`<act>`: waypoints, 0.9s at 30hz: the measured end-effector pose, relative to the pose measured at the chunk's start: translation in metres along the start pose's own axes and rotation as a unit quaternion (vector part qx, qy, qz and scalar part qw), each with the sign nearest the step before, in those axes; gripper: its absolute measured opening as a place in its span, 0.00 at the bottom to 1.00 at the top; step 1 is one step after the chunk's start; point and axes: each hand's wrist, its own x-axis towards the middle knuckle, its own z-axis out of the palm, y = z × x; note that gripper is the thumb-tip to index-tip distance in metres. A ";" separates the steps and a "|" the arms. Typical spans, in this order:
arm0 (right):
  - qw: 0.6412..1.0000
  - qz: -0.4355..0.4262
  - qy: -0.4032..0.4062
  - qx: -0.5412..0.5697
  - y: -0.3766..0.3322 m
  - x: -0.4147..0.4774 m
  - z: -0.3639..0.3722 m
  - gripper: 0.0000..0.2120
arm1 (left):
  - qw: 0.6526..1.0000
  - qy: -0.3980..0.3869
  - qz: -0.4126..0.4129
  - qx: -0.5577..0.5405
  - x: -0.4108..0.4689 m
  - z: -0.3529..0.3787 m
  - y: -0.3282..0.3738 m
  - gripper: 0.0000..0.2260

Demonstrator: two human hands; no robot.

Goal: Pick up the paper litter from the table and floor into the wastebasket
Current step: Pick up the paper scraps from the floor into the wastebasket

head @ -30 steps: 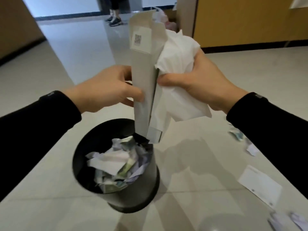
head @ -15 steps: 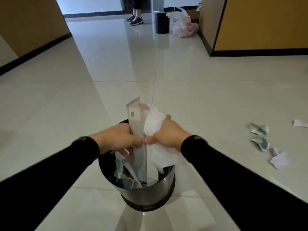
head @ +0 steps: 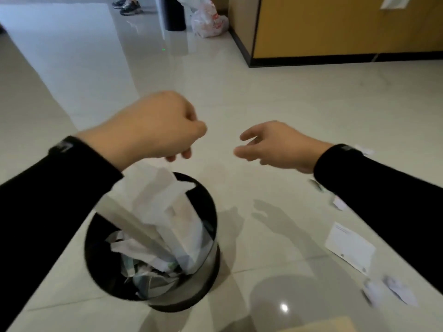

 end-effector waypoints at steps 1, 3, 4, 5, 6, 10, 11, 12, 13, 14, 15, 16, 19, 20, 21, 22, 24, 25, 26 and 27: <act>1.000 0.023 0.020 -0.005 0.016 -0.003 -0.012 0.25 | 0.999 -0.001 0.036 -0.006 0.009 0.009 0.015 0.10; 0.996 0.067 0.041 -0.030 0.049 -0.013 -0.032 0.21 | 0.995 -0.020 0.099 0.005 0.025 0.035 0.044 0.08; 0.994 0.087 0.048 -0.041 0.065 -0.020 -0.041 0.21 | 0.991 -0.035 0.125 0.016 0.033 0.049 0.061 0.07; 0.992 0.105 0.053 -0.047 0.081 -0.026 -0.047 0.20 | 0.987 -0.054 0.146 0.026 0.041 0.065 0.077 0.08; 0.990 0.118 0.059 -0.050 0.096 -0.032 -0.053 0.20 | 0.983 -0.074 0.163 0.034 0.047 0.081 0.092 0.08; 0.981 0.162 0.072 -0.073 0.159 -0.057 -0.069 0.18 | 0.968 -0.140 0.203 0.047 0.066 0.139 0.148 0.09; 0.979 0.170 0.068 -0.086 0.177 -0.064 -0.073 0.18 | 0.965 -0.155 0.207 0.051 0.069 0.154 0.159 0.10; 0.977 0.177 0.068 -0.092 0.193 -0.070 -0.076 0.17 | 0.961 -0.168 0.211 0.059 0.071 0.167 0.166 0.11; 0.975 0.193 0.070 -0.089 0.215 -0.077 -0.079 0.17 | 0.957 -0.181 0.217 0.070 0.074 0.182 0.175 0.11; 0.972 0.209 0.073 -0.082 0.236 -0.084 -0.081 0.16 | 0.953 -0.189 0.223 0.083 0.076 0.197 0.181 0.11; 0.969 0.224 0.075 -0.076 0.258 -0.091 -0.081 0.16 | 0.950 -0.194 0.226 0.098 0.077 0.210 0.184 0.11; 0.966 0.239 0.072 -0.072 0.280 -0.098 -0.079 0.15 | 0.947 -0.198 0.227 0.112 0.078 0.223 0.186 0.10; 0.957 0.279 0.040 -0.065 0.339 -0.113 -0.069 0.15 | 0.934 -0.223 0.229 0.159 0.079 0.254 0.190 0.09; 0.955 0.289 0.035 -0.062 0.355 -0.117 -0.067 0.16 | 0.930 -0.231 0.227 0.176 0.079 0.262 0.192 0.09; 0.953 0.296 0.037 -0.055 0.369 -0.120 -0.064 0.17 | 0.927 -0.237 0.224 0.188 0.080 0.269 0.195 0.09; 0.951 0.304 0.044 -0.045 0.380 -0.123 -0.061 0.17 | 0.925 -0.241 0.219 0.197 0.079 0.271 0.195 0.08; 0.946 0.320 0.046 -0.037 0.400 -0.132 -0.055 0.18 | 0.916 -0.252 0.213 0.226 0.075 0.273 0.196 0.09; 0.944 0.325 0.037 -0.044 0.408 -0.138 -0.049 0.19 | 0.909 -0.260 0.216 0.245 0.073 0.273 0.194 0.09; 0.943 0.328 0.029 -0.056 0.416 -0.144 -0.043 0.19 | 0.903 -0.266 0.216 0.260 0.071 0.274 0.192 0.10; 0.941 0.332 0.027 -0.067 0.422 -0.149 -0.036 0.19 | 0.901 -0.271 0.213 0.265 0.069 0.275 0.187 0.10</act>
